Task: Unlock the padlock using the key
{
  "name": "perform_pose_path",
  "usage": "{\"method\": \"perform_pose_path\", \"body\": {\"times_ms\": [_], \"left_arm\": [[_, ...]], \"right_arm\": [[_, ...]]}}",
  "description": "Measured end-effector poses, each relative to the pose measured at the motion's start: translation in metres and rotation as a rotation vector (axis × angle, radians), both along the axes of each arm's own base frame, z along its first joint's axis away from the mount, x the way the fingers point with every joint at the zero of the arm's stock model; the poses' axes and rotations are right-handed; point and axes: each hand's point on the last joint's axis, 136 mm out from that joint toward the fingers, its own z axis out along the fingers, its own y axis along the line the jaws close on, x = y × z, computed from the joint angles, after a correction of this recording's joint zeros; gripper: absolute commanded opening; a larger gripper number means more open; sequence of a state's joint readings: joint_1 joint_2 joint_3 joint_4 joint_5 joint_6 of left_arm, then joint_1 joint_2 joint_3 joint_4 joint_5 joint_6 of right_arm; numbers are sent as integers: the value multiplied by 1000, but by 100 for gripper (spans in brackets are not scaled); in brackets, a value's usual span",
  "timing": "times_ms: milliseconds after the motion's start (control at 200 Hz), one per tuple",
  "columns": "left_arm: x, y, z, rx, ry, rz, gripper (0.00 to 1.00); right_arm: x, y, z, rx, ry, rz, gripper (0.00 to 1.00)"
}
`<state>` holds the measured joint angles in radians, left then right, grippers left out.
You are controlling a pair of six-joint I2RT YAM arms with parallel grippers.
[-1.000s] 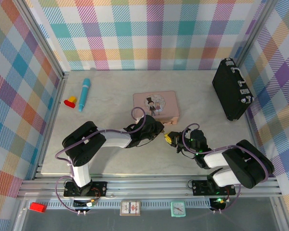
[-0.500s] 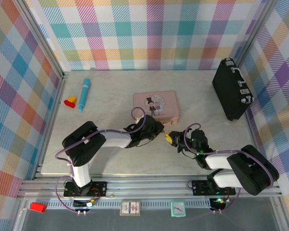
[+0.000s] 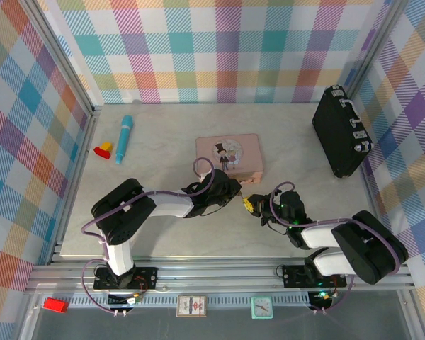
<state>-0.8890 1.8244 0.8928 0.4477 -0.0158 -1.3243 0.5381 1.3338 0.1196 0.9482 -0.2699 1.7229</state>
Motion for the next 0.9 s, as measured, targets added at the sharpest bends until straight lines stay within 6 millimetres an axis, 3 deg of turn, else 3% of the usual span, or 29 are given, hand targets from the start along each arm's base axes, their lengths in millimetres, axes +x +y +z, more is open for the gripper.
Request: {"method": "perform_pose_path", "body": {"times_ms": [900], "left_arm": [[0,0,0,-3,2,2,0]], "right_arm": [[4,5,-3,33,14,0,0]]}}
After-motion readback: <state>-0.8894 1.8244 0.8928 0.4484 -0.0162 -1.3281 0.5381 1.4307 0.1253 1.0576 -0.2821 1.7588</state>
